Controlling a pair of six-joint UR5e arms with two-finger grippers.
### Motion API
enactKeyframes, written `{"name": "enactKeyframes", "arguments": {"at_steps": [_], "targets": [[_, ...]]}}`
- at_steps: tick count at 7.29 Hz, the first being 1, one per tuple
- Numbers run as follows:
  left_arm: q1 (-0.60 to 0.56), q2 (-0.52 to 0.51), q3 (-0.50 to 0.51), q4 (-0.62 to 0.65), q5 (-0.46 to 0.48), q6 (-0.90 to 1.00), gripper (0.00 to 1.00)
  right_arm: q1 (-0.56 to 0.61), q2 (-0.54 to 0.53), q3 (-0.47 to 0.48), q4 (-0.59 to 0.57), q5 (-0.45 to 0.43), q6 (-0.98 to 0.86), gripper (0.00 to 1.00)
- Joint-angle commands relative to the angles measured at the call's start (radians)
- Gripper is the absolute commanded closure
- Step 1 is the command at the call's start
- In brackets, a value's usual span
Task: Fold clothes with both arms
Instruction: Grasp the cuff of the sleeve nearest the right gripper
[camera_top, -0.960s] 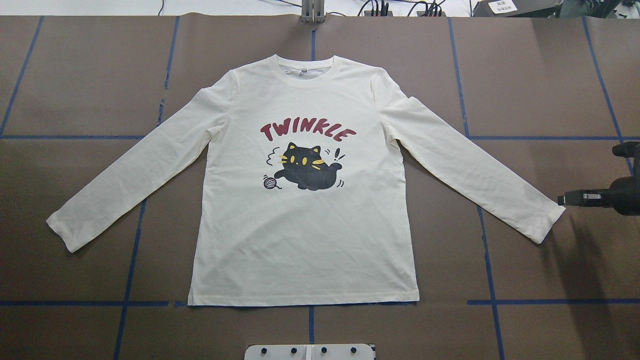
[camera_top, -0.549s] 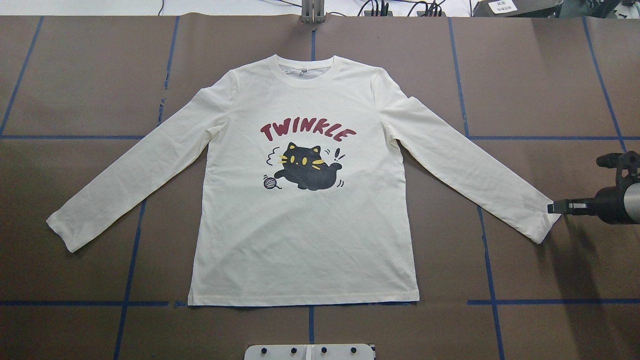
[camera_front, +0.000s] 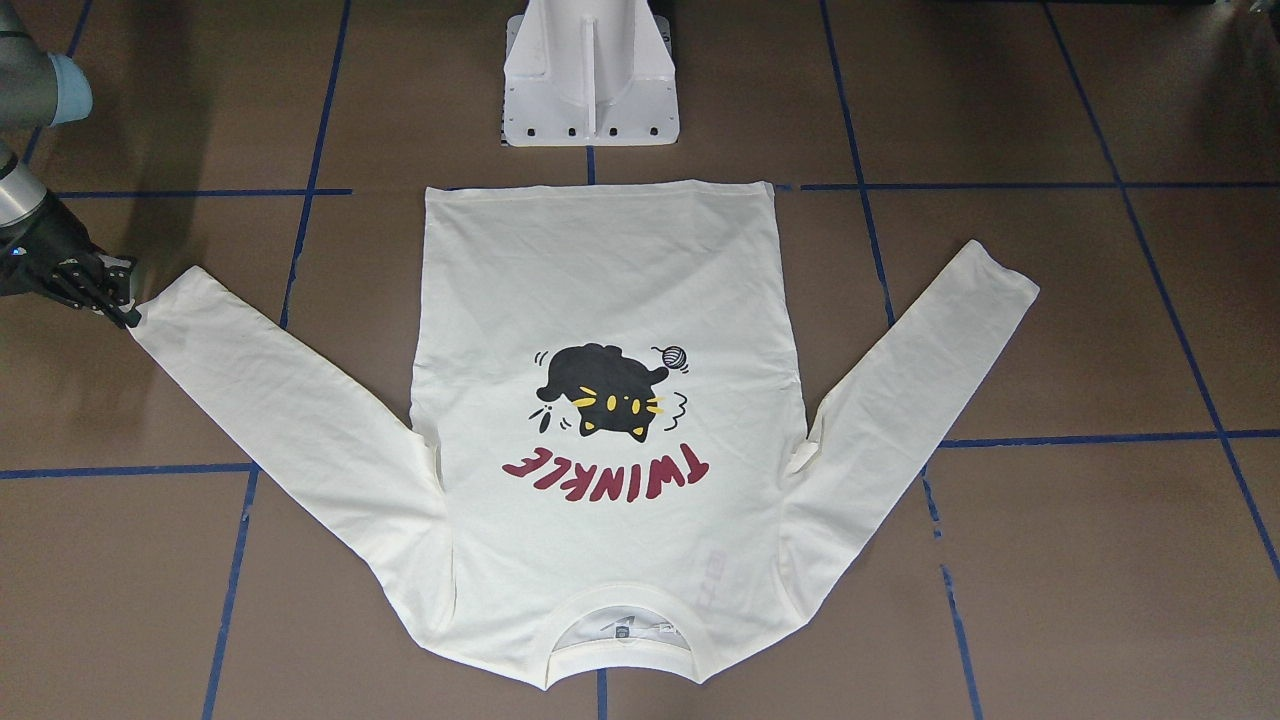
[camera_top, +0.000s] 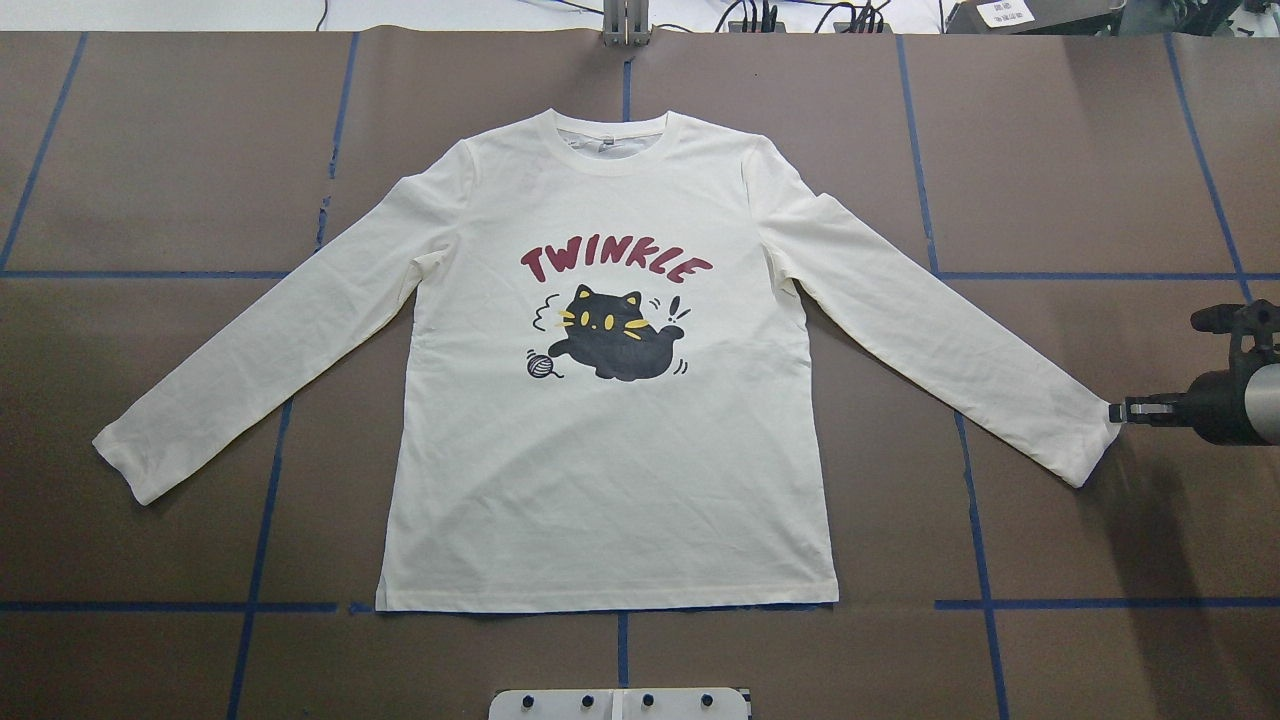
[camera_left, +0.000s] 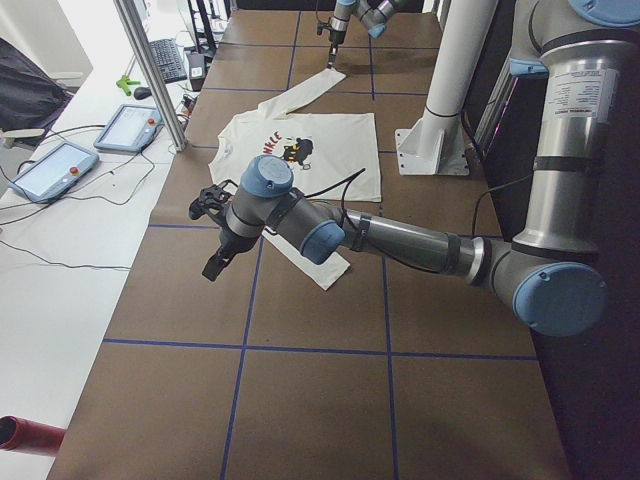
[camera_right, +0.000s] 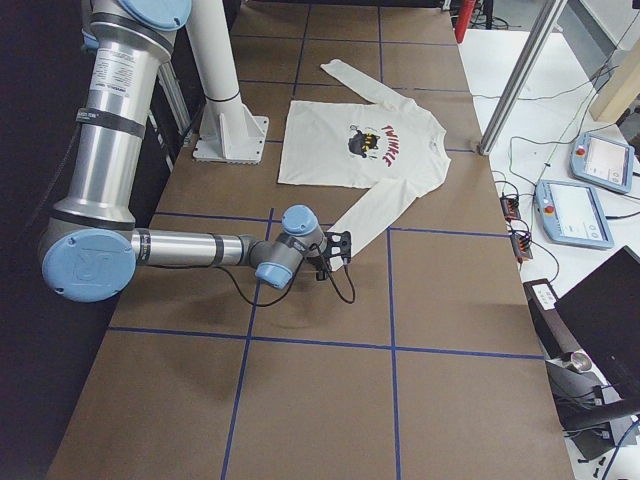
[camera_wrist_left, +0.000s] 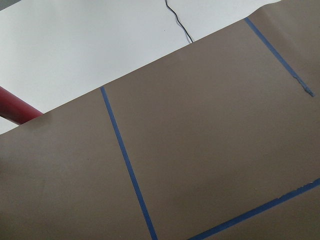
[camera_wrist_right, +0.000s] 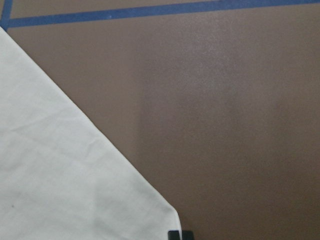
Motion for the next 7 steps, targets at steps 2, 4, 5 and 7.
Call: {"name": "enactKeyframes", "arguments": {"at_steps": [2,4,5,7], "targets": [[0.000,-0.002,0.000,0.002,0.000,-0.002,0.00,0.040,0.002,0.126,-0.126,0.034,-0.008,1.00],[0.000,-0.004,0.000,0.008,0.000,0.000,0.00,0.071,0.163,0.295,-0.491,0.030,-0.007,1.00],[0.000,-0.007,0.002,0.011,0.000,0.000,0.00,0.076,0.318,0.308,-0.672,0.020,-0.005,1.00],[0.000,-0.003,0.002,0.011,0.000,0.000,0.00,0.062,0.691,0.248,-1.031,-0.056,-0.006,1.00]]}}
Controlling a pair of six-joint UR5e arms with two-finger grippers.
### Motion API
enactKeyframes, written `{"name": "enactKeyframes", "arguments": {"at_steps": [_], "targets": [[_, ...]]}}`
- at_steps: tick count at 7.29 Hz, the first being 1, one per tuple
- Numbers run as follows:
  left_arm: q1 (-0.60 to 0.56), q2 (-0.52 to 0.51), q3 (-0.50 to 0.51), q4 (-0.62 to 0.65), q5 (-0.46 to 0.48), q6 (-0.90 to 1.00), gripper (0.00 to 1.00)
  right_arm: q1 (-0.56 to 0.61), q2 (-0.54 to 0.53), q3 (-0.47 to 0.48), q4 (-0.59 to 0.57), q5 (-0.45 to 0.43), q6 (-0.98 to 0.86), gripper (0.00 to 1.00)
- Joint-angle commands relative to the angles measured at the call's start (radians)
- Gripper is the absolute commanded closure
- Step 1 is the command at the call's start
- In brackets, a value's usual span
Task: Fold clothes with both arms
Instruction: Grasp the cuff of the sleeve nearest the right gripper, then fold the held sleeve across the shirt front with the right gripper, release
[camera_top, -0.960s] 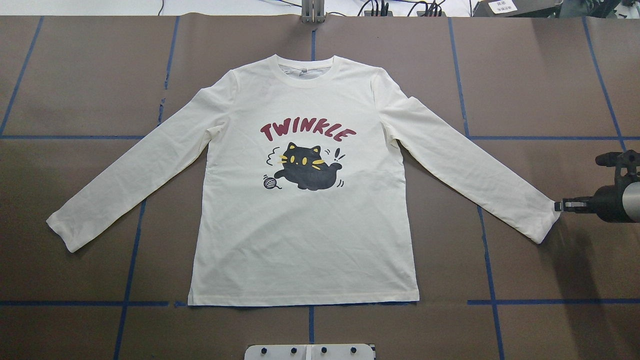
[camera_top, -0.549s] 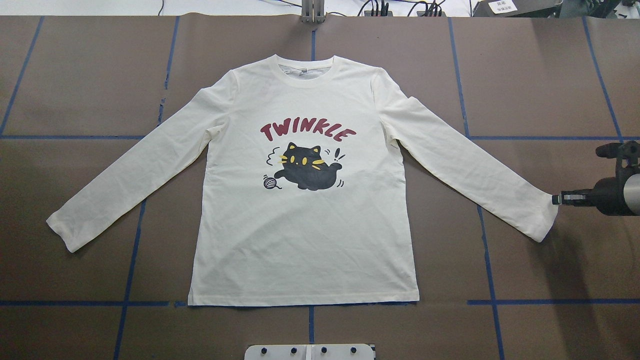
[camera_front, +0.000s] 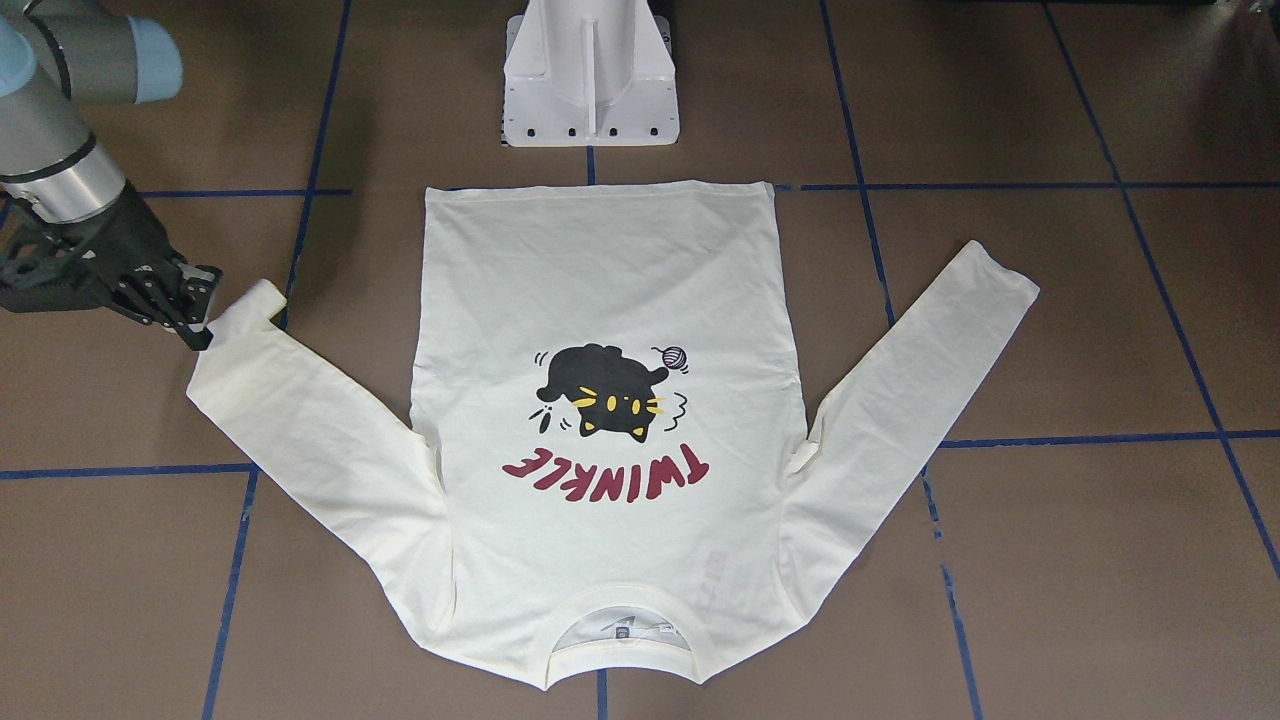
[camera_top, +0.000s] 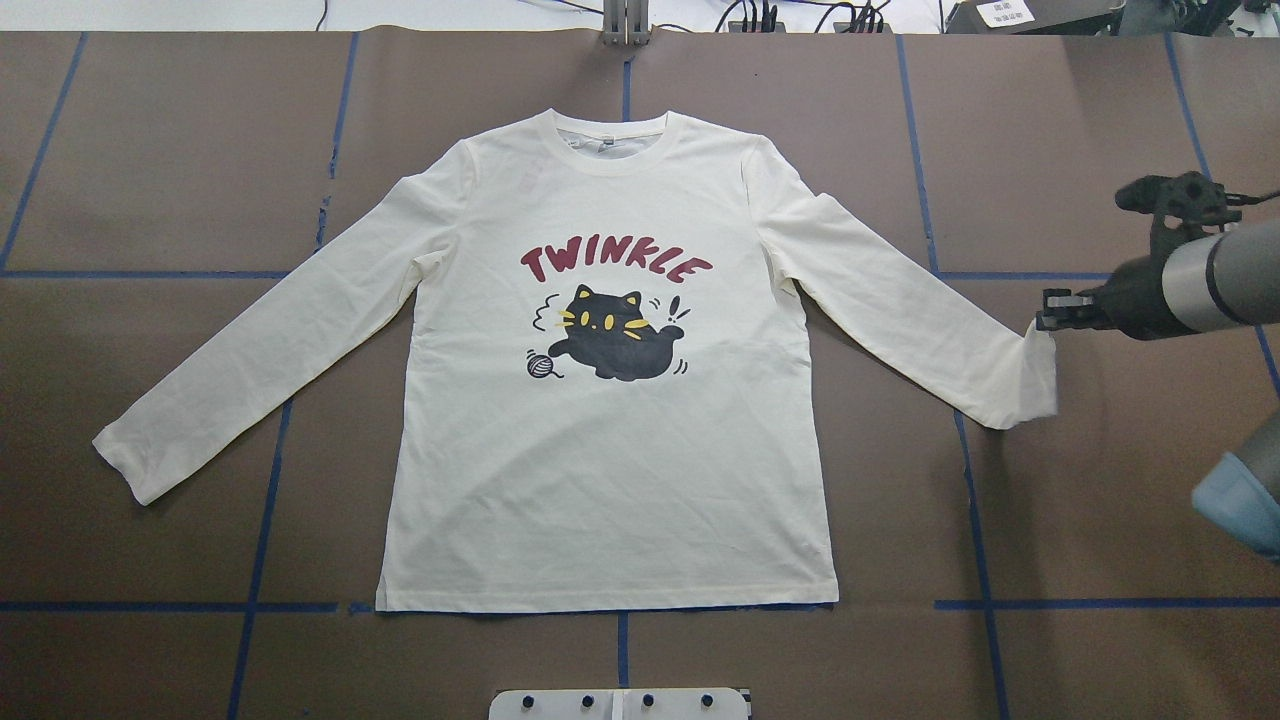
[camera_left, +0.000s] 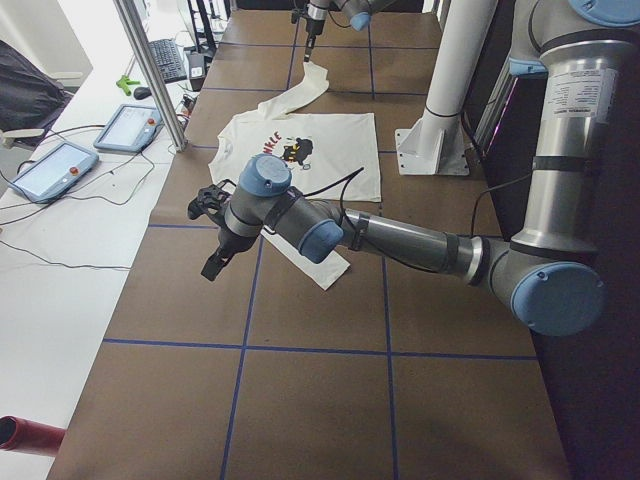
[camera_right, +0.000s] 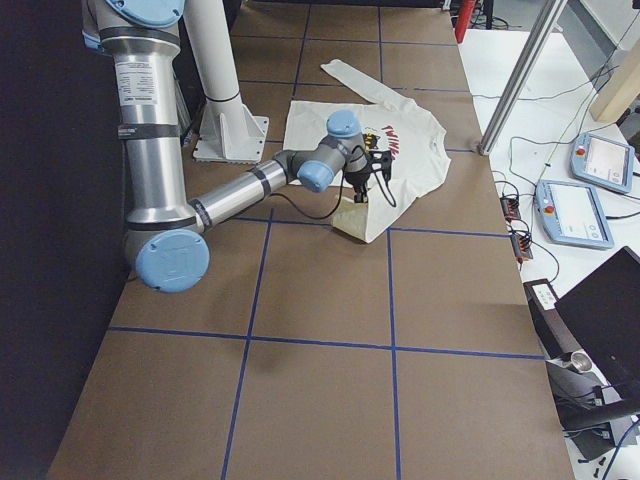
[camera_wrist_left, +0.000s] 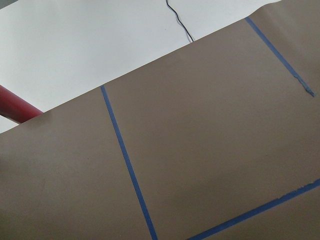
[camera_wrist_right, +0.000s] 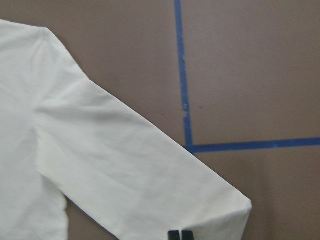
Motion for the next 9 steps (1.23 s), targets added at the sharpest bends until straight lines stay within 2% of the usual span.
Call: {"name": "enactKeyframes", "arguments": {"at_steps": [1,3,5,6,7,8,9], "targets": [[0.000,0.006,-0.002,0.002,0.000,0.000,0.00,-0.016,0.418,-0.129,-0.307,-0.079,-0.001,1.00],[-0.003,0.014,-0.005,0.002,-0.002,0.000,0.00,-0.062,0.699,-0.336,-0.307,-0.176,-0.044,1.00],[-0.003,0.017,-0.002,0.004,-0.038,-0.001,0.00,-0.162,0.966,-0.621,-0.293,-0.303,-0.035,1.00],[-0.003,0.015,0.007,0.004,-0.040,-0.001,0.00,-0.217,1.040,-0.756,-0.240,-0.364,-0.024,1.00],[-0.003,0.015,0.010,0.005,-0.041,-0.001,0.00,-0.286,1.059,-0.853,-0.118,-0.453,-0.018,1.00],[-0.003,0.018,0.018,0.005,-0.055,-0.001,0.00,-0.340,1.067,-0.895,-0.075,-0.507,0.038,1.00],[-0.003,0.021,0.023,0.005,-0.063,-0.001,0.00,-0.374,1.149,-0.996,-0.070,-0.539,0.081,1.00]]}}
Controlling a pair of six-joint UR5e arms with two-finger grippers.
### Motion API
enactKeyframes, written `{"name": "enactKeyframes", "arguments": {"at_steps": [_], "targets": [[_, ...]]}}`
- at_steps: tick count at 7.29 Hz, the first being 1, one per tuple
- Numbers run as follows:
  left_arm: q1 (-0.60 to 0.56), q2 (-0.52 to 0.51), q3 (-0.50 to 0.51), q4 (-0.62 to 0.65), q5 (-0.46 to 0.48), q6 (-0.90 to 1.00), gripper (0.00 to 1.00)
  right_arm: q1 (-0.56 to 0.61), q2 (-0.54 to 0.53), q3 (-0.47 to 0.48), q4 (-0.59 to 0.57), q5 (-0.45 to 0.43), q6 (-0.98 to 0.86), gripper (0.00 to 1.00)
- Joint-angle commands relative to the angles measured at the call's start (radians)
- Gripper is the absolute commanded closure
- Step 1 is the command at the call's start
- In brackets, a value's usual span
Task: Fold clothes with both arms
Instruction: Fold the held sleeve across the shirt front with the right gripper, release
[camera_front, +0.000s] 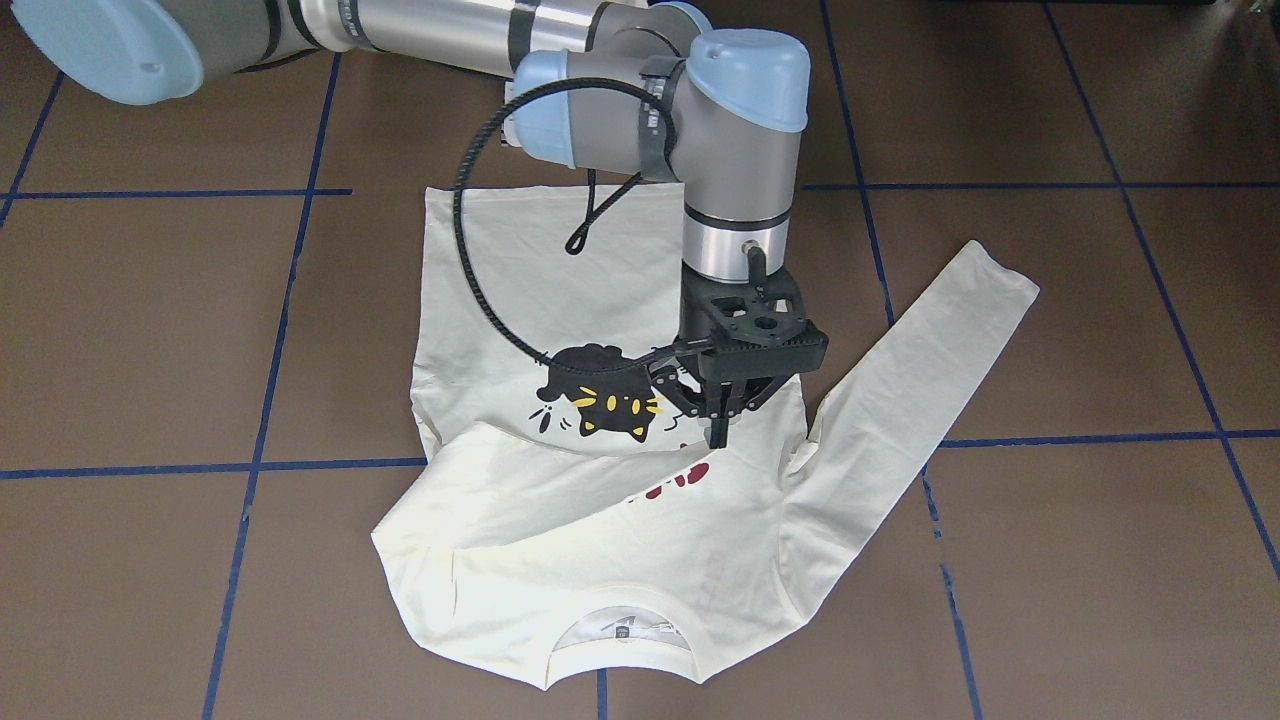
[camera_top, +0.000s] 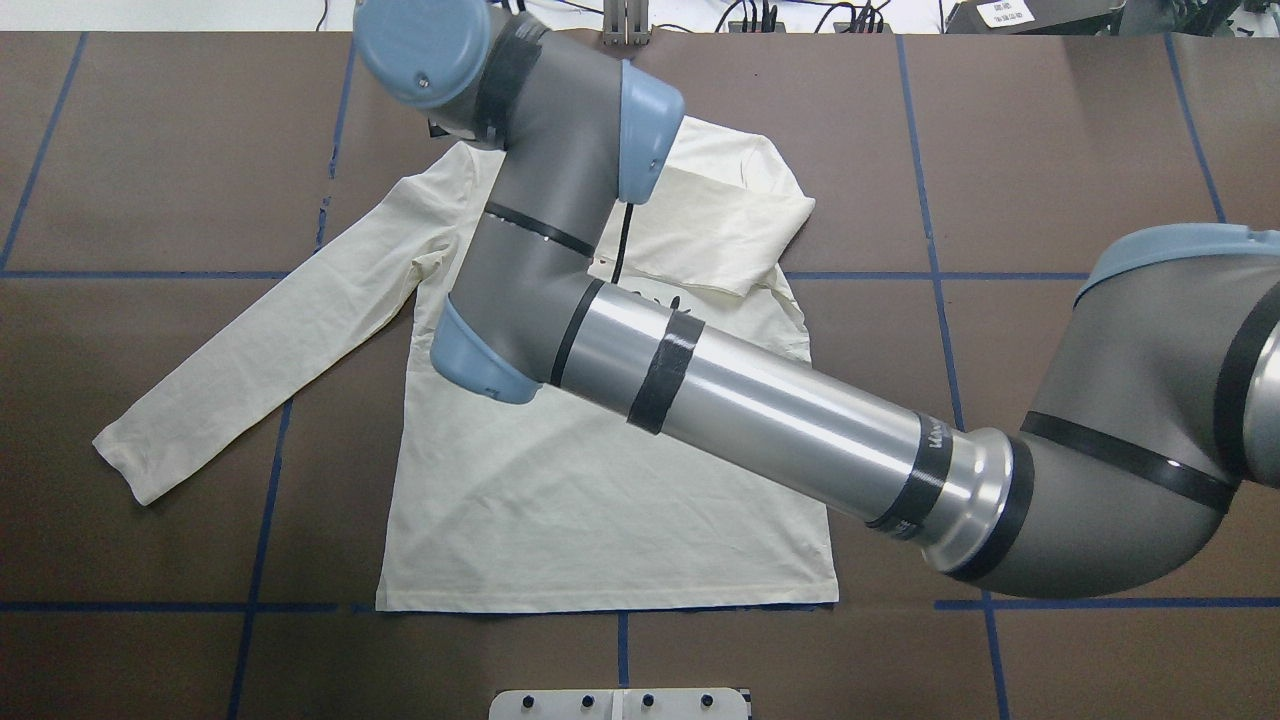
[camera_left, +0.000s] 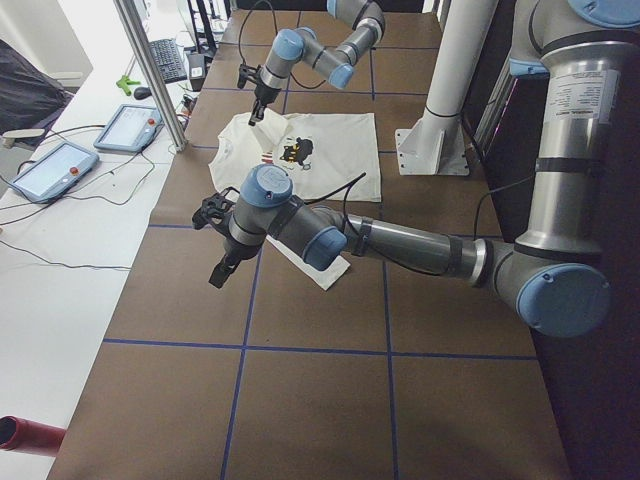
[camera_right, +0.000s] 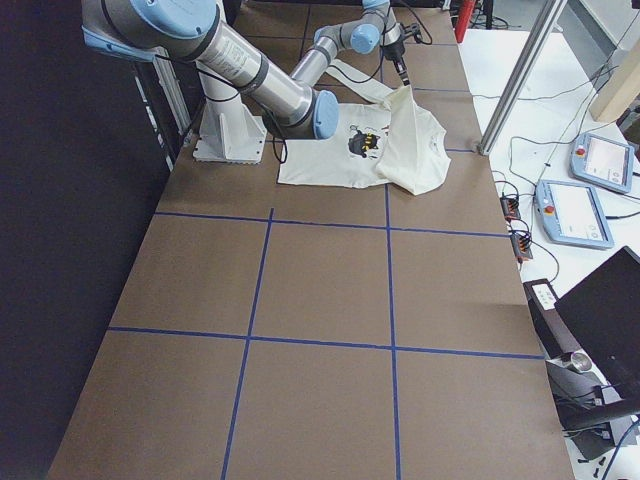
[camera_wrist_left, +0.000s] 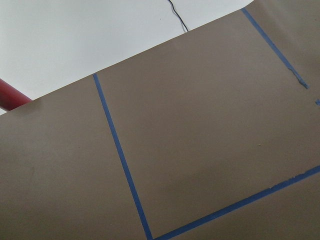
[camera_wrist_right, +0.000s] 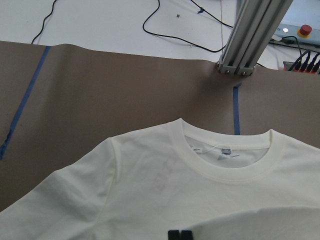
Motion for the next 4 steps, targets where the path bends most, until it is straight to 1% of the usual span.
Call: {"name": "enactKeyframes", "arguments": {"at_steps": [1,2,3,4], "targets": [[0.000,0.014,0.005,-0.001,-0.011,0.000,0.00,-0.062,0.132,-0.202,0.075,-0.060,0.127,1.00],[0.000,0.014,0.007,-0.001,-0.011,0.000,0.00,-0.062,0.136,-0.218,0.089,-0.062,0.149,0.12],[0.000,0.014,0.005,-0.003,-0.009,-0.002,0.00,-0.059,0.142,-0.221,0.089,-0.059,0.158,0.01],[0.000,0.011,0.002,-0.010,-0.009,-0.002,0.00,-0.051,0.146,-0.223,0.089,-0.048,0.160,0.01]]}}
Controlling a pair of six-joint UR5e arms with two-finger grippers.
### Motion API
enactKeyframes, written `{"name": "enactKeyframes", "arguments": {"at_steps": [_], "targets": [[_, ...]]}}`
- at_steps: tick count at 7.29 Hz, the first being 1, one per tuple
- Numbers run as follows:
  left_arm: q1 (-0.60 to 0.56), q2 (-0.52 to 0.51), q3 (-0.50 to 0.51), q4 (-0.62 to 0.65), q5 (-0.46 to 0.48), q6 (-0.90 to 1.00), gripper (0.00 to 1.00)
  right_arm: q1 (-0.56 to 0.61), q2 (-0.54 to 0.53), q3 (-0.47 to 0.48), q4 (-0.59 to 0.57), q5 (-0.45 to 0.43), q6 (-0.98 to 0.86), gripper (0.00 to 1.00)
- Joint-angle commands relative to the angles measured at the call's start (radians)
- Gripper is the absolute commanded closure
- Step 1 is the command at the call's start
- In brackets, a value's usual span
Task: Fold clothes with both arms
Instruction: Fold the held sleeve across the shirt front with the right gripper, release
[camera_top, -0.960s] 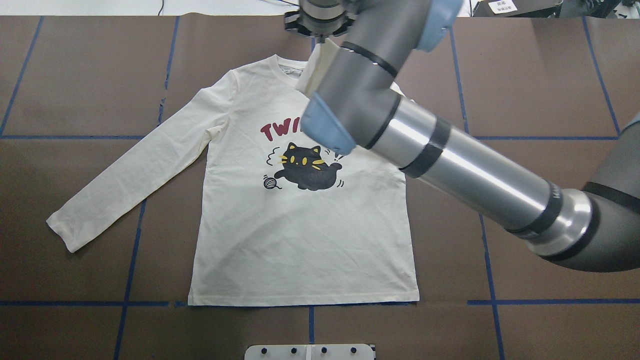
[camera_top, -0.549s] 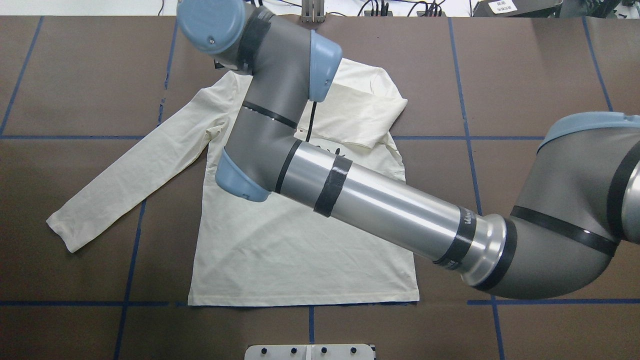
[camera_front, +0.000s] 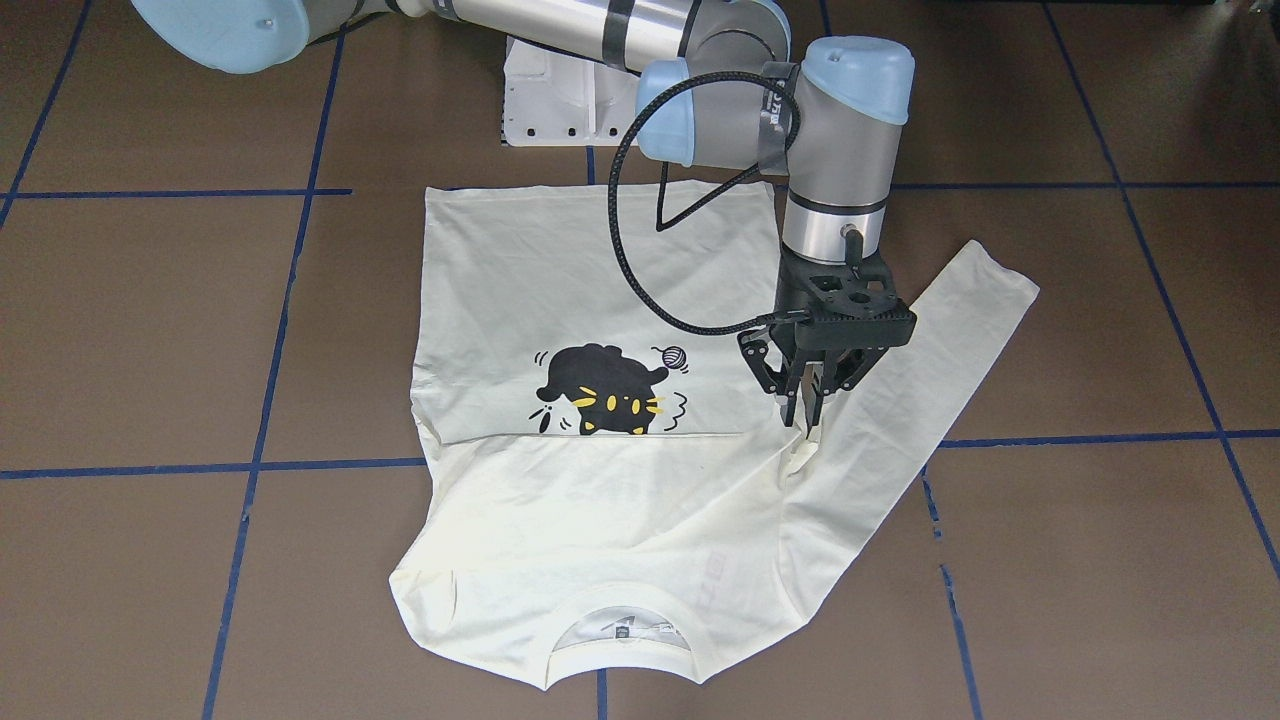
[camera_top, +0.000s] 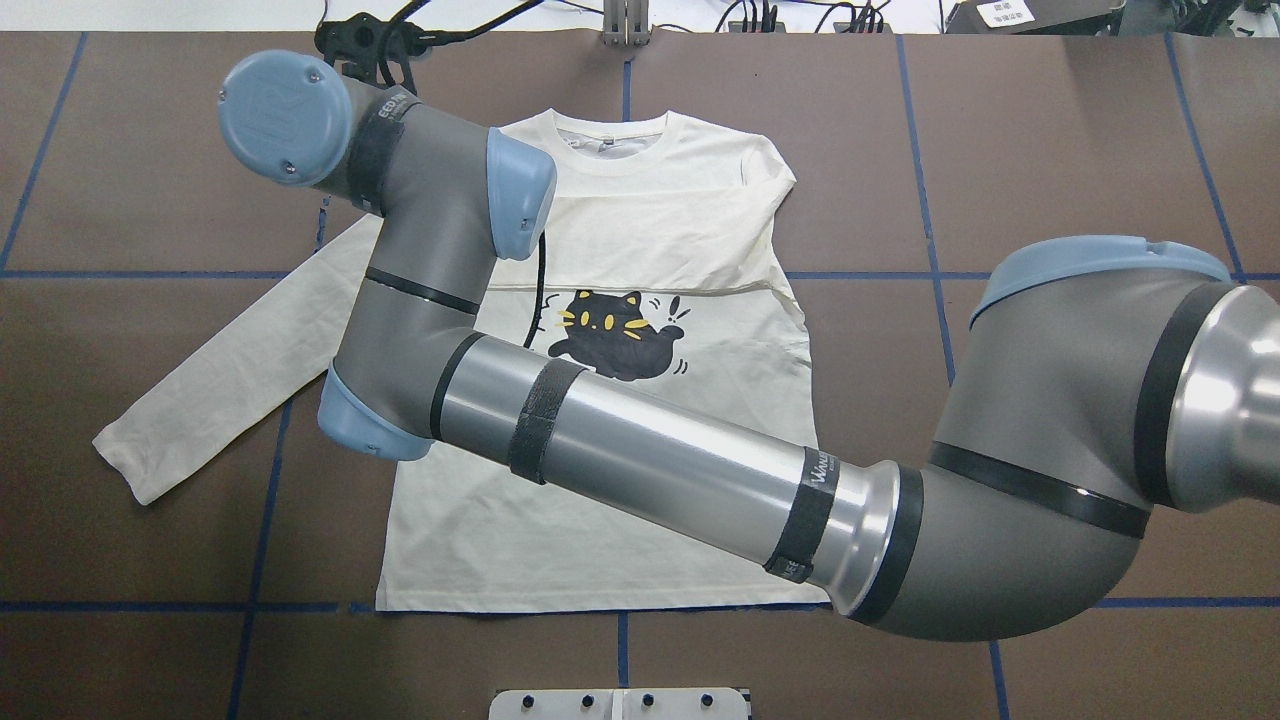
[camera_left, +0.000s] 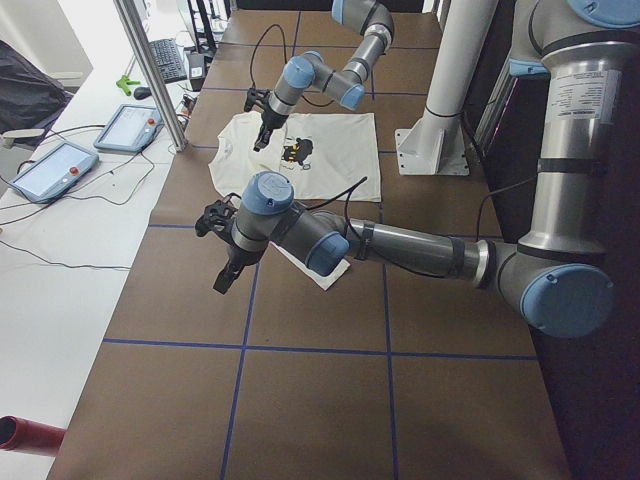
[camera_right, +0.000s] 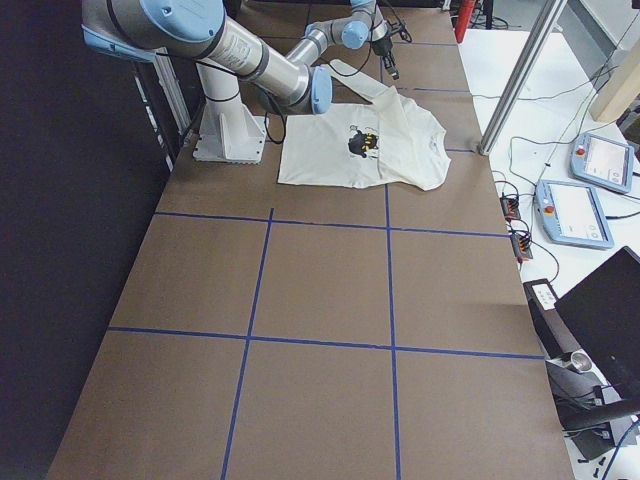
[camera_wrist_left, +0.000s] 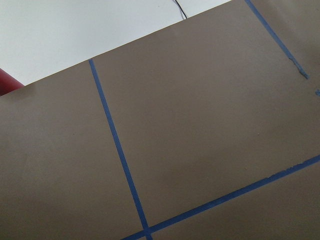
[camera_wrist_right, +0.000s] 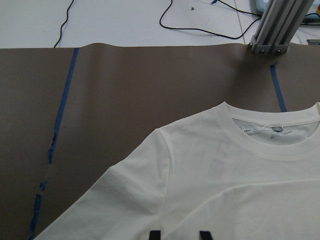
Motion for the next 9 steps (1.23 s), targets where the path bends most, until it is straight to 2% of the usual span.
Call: {"name": "enactKeyframes", "arguments": {"at_steps": [1,3,4,5,6,8,9], "targets": [[0.002,-0.011,-0.009,-0.009,0.003,0.001,0.00,0.037,0.012,-0.009,0.002,0.058,0.011,0.01],[0.003,-0.031,-0.010,-0.081,-0.004,-0.041,0.00,0.164,-0.003,-0.002,-0.015,0.294,-0.041,0.00],[0.005,-0.032,-0.038,-0.113,-0.016,-0.168,0.00,0.223,-0.055,0.064,-0.076,0.382,-0.101,0.00],[0.041,-0.025,-0.045,-0.205,-0.023,-0.203,0.00,0.290,-0.148,0.184,-0.170,0.475,-0.234,0.00],[0.142,-0.008,-0.046,-0.213,-0.045,-0.211,0.00,0.359,-0.237,0.272,-0.229,0.563,-0.378,0.00],[0.248,0.050,-0.071,-0.227,-0.032,-0.314,0.00,0.464,-0.466,0.453,-0.251,0.632,-0.596,0.00],[0.320,0.096,-0.132,-0.230,0.000,-0.373,0.00,0.517,-0.606,0.563,-0.251,0.690,-0.709,0.00]]}}
